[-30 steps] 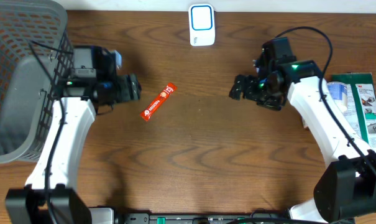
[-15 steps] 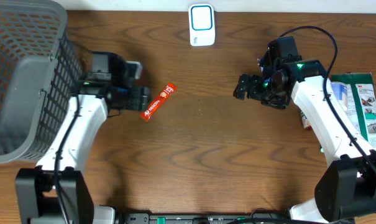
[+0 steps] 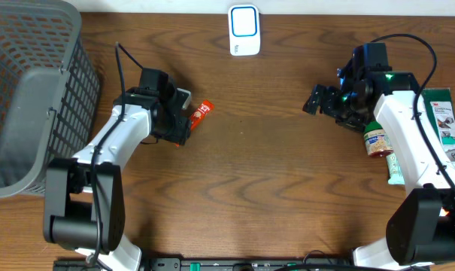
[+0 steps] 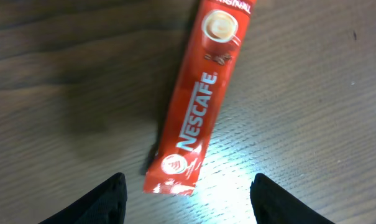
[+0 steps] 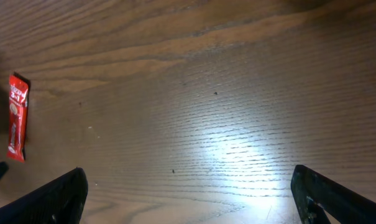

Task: Scan the item barcode
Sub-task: 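Lower the left gripper onto the red Nescafé stick and close it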

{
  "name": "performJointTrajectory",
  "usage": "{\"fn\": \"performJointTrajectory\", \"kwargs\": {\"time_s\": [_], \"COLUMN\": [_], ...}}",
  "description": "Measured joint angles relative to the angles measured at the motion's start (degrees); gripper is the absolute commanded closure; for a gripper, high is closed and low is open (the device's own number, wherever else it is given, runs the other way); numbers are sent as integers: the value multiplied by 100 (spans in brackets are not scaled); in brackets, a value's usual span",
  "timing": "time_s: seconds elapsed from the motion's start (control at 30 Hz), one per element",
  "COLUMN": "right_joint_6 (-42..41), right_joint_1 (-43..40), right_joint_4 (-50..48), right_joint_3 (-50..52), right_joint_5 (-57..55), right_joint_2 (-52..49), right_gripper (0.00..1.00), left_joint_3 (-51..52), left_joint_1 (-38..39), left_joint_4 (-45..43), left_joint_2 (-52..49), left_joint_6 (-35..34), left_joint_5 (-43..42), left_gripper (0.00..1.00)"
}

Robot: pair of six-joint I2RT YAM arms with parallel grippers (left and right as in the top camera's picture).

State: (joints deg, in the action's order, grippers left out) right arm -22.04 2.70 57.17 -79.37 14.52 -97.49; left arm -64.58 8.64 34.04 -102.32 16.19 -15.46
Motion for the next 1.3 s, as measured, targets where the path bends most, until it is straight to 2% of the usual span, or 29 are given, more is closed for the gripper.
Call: {"fn": "performJointTrajectory", "kwargs": {"time_s": [0.3,0.4,0.53,0.93,1.03,1.3], "right_joint_6": [22,26,37,37,39,61], "right_joint_1": [4,4,4,4,4,4], "right_joint_4": [0,0,2,2,2,2], "right_joint_3": [0,0,0,0,0,0], "right_joint_5": [-44,-46,-46,-46,-46,-48], "right_joint_2": [0,0,0,0,0,0], "right_gripper": [1,1,1,1,1,1], "left_joint_3": [-2,-7,-7,-7,-4,256], "left_joint_1": [4,4,2,0,0,-20], "left_joint_4": [-398,-640,-758,-643,-662,-1211], "left_joint_2": [-588,-629,-664,-667,-667,-599], "left_joint_6": [385,402,459,485,483,435], "left_joint_5": [-376,-415,-417,-420,-420,-511], "left_gripper": [38,44,56,57,61,64]}}
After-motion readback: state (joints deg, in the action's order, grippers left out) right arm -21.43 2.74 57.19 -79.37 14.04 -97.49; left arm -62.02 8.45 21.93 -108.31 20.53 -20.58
